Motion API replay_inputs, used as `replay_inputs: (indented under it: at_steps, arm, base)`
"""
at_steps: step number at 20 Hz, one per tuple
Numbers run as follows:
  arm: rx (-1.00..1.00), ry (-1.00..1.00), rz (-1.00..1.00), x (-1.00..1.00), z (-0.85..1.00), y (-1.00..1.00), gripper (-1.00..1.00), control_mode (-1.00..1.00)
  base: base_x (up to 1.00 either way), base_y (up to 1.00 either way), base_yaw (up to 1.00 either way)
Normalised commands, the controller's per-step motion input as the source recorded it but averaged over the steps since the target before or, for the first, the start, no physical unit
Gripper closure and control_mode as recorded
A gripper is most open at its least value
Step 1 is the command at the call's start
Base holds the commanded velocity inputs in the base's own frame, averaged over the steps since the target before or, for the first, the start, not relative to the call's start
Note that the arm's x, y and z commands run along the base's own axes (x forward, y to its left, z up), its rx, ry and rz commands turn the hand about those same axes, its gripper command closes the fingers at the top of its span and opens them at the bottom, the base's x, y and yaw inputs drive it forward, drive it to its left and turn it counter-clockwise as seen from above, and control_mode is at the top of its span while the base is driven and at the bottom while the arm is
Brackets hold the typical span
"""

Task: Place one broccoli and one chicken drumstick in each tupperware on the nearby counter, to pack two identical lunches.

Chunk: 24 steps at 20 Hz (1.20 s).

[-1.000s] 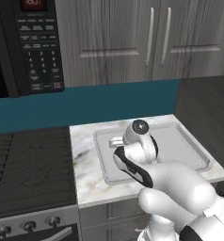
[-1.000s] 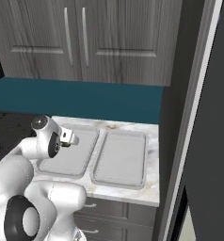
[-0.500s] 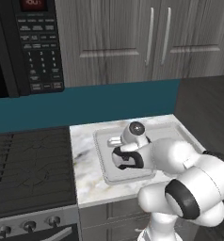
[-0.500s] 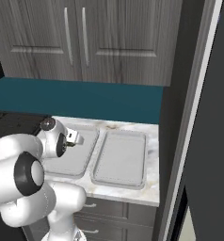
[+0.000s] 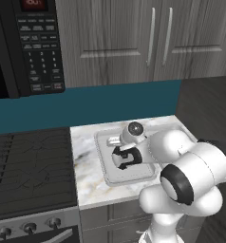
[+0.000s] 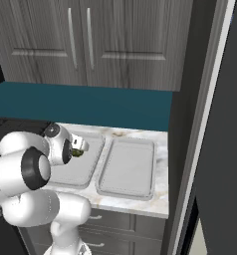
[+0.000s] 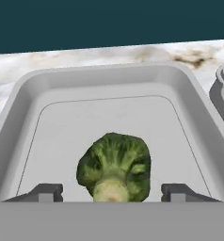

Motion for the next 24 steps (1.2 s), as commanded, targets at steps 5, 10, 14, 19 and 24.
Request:
replay_inputs:
  at_steps: [5,10,14,19,24]
  arm:
    - [0.00,0.00,0.00,-0.67,0.55,-0.02,-1.00,-1.00]
    - [0.00,0.00,-0.01,-0.93,0.74,-0.30,-1.00,-1.00]
    - [0.00,0.00,-0.02,-0.67,0.49,-0.39,-1.00,-1.00]
    - [0.00,0.00,-0.03,-0.43,0.02,-0.09,-1.00,-1.00]
    - [0.00,0.00,0.00,-0.21,0.00,-0.03,-1.00,1.00]
  base:
    - [0.00,0.00,0.00]
    - [0.00,0.00,0.00]
    - [0.00,0.00,0.00]
    - [0.00,0.00,0.00]
    - [-0.46,-0.09,0.00]
